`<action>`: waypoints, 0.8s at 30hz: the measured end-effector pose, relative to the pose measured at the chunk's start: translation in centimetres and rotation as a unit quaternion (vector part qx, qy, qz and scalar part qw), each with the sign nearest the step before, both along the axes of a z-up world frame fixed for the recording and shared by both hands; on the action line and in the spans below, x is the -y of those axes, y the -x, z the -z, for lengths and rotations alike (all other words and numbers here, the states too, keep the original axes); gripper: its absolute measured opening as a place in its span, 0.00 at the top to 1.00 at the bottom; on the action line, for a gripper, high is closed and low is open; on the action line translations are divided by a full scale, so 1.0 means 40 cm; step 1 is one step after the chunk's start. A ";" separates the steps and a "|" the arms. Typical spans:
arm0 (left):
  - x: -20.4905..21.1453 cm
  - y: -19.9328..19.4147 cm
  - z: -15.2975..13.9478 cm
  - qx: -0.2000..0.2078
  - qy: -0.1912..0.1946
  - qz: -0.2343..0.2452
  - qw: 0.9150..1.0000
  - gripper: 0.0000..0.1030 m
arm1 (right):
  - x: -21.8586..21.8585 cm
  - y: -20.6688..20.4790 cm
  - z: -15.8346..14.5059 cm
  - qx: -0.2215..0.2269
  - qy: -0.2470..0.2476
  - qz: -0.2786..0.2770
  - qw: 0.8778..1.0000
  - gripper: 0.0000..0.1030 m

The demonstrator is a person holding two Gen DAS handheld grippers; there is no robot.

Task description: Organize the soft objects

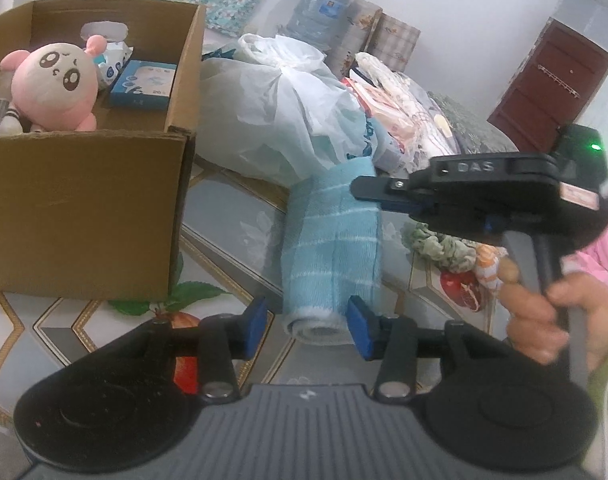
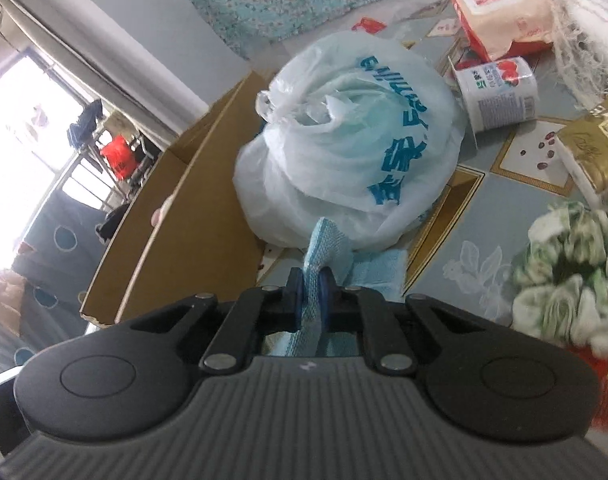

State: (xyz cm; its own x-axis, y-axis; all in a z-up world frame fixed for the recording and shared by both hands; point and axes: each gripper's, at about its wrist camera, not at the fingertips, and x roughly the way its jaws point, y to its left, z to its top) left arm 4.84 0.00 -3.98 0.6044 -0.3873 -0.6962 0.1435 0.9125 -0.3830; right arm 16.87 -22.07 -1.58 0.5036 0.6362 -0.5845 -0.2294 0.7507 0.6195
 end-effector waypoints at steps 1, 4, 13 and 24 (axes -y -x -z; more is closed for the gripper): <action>0.001 0.000 0.001 -0.002 0.000 0.002 1.000 0.55 | 0.009 -0.017 0.017 -0.007 0.009 0.002 1.000 0.93; 0.008 -0.004 0.001 -0.005 0.000 0.009 1.000 0.55 | 0.021 -0.034 0.042 -0.017 0.019 0.009 1.000 0.93; 0.021 -0.046 0.000 -0.013 -0.009 0.001 1.000 0.55 | 0.053 -0.015 0.087 -0.044 0.005 -0.001 0.999 0.92; 0.080 -0.118 0.023 -0.029 -0.041 -0.010 0.999 0.62 | 0.084 -0.002 0.117 -0.059 -0.007 0.012 0.998 0.86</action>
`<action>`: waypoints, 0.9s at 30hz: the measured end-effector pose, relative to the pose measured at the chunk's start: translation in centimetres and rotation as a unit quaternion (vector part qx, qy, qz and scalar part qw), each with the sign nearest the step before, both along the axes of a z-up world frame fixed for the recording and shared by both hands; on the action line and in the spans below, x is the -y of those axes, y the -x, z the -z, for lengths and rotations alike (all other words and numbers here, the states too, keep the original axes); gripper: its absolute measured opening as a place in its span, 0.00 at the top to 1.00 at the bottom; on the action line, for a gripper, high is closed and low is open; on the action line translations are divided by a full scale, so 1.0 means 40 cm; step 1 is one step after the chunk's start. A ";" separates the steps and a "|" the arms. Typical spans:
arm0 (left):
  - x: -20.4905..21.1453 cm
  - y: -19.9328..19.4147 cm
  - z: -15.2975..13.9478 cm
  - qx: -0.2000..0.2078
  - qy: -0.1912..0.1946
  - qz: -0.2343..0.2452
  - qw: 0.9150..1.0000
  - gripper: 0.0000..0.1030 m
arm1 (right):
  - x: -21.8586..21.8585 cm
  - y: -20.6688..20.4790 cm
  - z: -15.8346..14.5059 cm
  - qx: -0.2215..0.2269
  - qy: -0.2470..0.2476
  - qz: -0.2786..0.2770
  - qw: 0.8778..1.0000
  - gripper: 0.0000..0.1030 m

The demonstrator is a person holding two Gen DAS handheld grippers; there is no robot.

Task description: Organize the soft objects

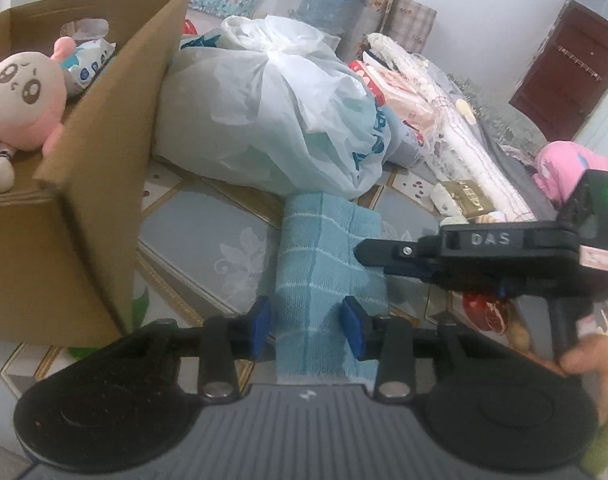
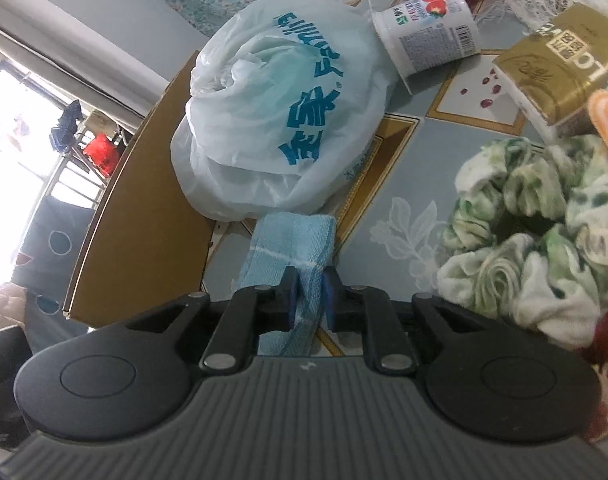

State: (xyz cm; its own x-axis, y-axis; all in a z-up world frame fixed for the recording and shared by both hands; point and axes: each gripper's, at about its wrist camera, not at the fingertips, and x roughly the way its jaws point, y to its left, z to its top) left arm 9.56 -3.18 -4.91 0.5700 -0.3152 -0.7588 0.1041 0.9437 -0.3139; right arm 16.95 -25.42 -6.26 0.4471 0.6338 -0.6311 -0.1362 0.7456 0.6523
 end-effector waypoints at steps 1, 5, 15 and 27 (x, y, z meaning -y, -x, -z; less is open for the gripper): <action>0.003 -0.005 0.003 -0.003 -0.001 -0.001 1.000 0.62 | 0.003 0.005 -0.006 -0.004 0.000 -0.002 1.000 0.86; 0.016 -0.025 0.013 -0.010 -0.008 -0.001 1.000 0.61 | 0.005 0.009 -0.008 -0.008 -0.001 -0.006 1.000 0.85; 0.034 -0.051 0.018 -0.003 -0.003 -0.009 1.000 0.70 | 0.043 0.008 0.040 -0.041 -0.090 0.003 0.995 0.85; 0.005 0.037 -0.131 0.098 0.024 0.000 0.995 0.83 | 0.049 0.085 -0.034 0.003 -0.137 0.002 0.991 0.89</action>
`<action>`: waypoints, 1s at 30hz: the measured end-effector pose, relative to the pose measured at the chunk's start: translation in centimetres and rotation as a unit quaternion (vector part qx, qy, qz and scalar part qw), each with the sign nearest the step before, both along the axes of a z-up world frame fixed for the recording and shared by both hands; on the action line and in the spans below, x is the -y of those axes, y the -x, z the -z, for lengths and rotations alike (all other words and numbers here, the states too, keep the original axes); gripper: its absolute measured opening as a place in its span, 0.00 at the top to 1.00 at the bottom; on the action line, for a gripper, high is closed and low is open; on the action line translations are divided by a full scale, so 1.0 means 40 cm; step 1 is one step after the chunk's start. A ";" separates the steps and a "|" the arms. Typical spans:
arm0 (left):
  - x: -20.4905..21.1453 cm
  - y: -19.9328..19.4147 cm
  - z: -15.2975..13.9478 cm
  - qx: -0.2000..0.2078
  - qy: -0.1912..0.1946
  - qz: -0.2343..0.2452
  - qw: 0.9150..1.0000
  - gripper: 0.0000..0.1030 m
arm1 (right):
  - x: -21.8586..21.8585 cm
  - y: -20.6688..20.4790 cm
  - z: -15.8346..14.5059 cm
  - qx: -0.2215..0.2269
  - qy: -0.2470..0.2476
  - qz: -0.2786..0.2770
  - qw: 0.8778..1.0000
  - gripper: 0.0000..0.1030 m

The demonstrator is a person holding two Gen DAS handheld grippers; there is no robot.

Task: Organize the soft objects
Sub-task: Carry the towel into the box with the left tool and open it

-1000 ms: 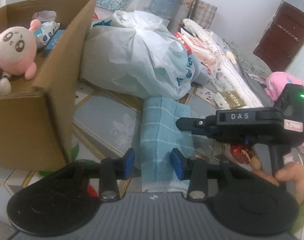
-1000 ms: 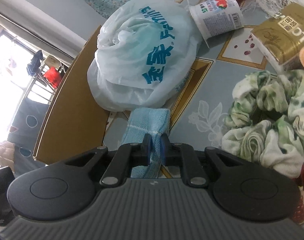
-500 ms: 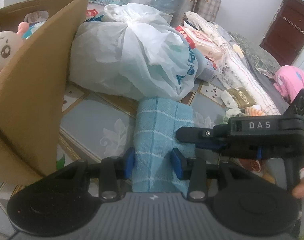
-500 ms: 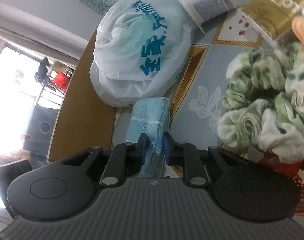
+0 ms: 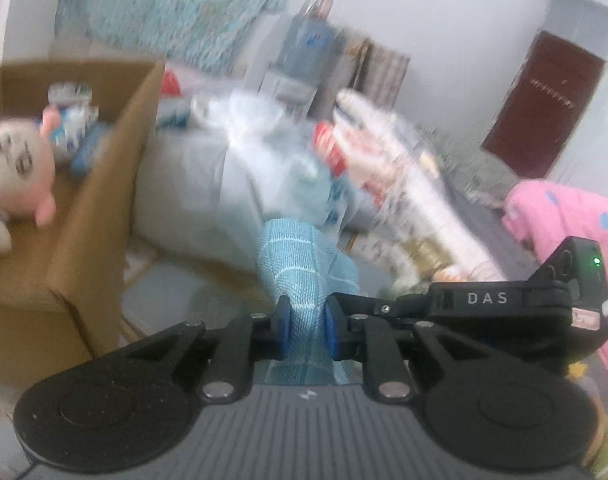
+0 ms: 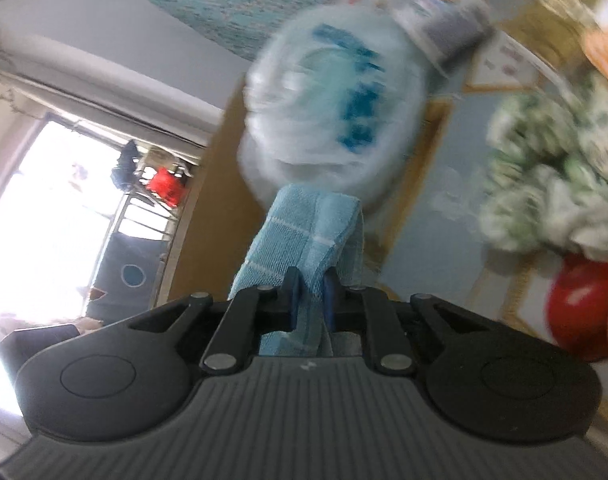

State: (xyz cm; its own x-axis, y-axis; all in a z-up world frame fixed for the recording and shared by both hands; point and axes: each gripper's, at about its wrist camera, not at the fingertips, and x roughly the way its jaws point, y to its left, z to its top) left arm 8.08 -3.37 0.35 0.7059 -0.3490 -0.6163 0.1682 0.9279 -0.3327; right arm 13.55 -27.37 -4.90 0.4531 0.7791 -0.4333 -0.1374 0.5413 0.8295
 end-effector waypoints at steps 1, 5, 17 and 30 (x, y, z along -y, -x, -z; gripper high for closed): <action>-0.007 0.007 -0.021 0.011 0.000 -0.002 1.000 0.83 | -0.006 0.002 -0.023 0.010 -0.002 -0.003 1.000 0.89; -0.058 0.011 -0.110 0.050 -0.001 -0.018 0.999 0.83 | -0.054 -0.015 -0.125 0.053 -0.013 -0.021 0.998 0.89; -0.360 -0.209 -0.203 0.002 0.041 -0.101 0.994 0.82 | -0.396 -0.282 -0.298 0.109 0.038 -0.094 0.989 0.89; -0.508 -0.330 -0.044 -0.115 0.037 -0.162 0.979 0.83 | -0.609 -0.393 -0.282 0.114 0.120 -0.133 0.977 0.82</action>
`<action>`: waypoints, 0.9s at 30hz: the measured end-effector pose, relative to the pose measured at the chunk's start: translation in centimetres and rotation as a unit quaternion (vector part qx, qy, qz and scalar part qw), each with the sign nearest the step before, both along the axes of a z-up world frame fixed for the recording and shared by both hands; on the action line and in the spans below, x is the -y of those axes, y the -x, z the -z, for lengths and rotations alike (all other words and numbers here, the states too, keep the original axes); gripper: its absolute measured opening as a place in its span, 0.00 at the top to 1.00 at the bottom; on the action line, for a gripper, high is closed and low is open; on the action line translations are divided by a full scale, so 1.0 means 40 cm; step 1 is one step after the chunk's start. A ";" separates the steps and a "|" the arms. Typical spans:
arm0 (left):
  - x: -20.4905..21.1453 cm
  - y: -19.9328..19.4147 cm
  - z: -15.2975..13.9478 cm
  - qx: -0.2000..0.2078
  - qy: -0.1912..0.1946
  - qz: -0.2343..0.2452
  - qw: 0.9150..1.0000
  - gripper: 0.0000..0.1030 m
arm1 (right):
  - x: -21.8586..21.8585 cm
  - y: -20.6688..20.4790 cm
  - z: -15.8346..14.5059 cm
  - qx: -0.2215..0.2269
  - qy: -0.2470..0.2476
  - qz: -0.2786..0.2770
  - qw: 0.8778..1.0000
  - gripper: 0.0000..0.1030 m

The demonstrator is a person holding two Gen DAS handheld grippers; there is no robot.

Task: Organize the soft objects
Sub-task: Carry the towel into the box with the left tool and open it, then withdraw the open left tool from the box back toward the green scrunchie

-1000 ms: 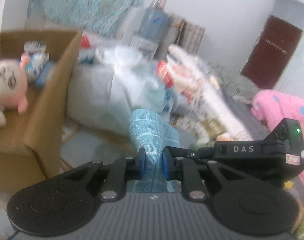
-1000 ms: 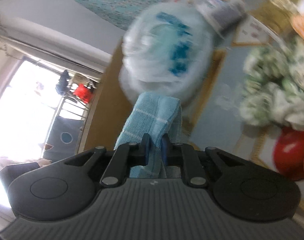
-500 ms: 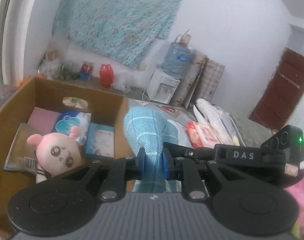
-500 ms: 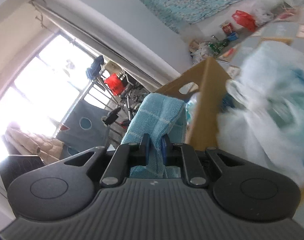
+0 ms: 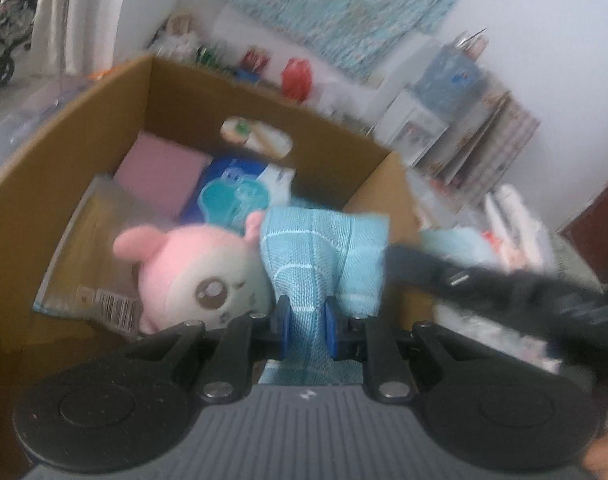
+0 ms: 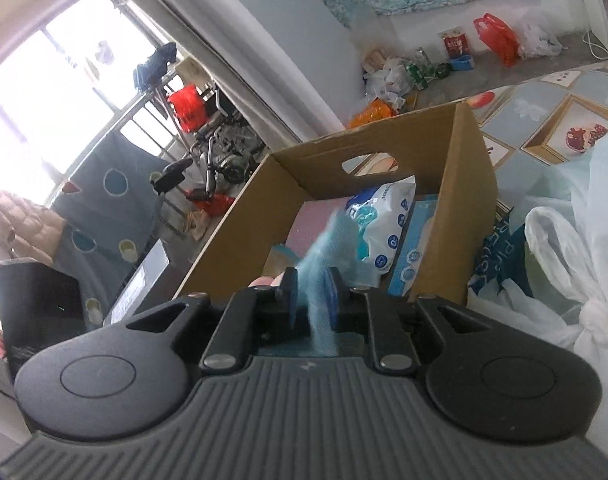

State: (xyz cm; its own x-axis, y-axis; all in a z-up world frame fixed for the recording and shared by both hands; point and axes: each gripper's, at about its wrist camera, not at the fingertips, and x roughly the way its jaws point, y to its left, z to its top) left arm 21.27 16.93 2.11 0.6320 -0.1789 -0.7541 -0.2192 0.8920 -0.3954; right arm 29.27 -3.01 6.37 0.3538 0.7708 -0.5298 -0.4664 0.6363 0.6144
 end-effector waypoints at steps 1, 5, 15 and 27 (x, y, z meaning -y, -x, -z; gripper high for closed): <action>0.000 -0.008 0.012 -0.010 0.002 0.000 1.000 0.83 | 0.004 -0.009 0.000 -0.002 -0.009 0.003 1.000 0.78; 0.013 -0.023 0.034 -0.027 0.007 0.002 1.000 0.83 | 0.050 -0.013 -0.009 0.002 -0.031 0.020 0.999 0.73; 0.044 -0.089 0.066 -0.073 0.031 0.010 0.997 0.83 | 0.195 0.011 -0.039 0.018 -0.069 0.052 0.996 0.66; 0.065 -0.090 0.055 -0.098 0.004 -0.018 0.995 0.44 | 0.264 0.030 -0.021 0.019 -0.079 0.065 0.995 0.60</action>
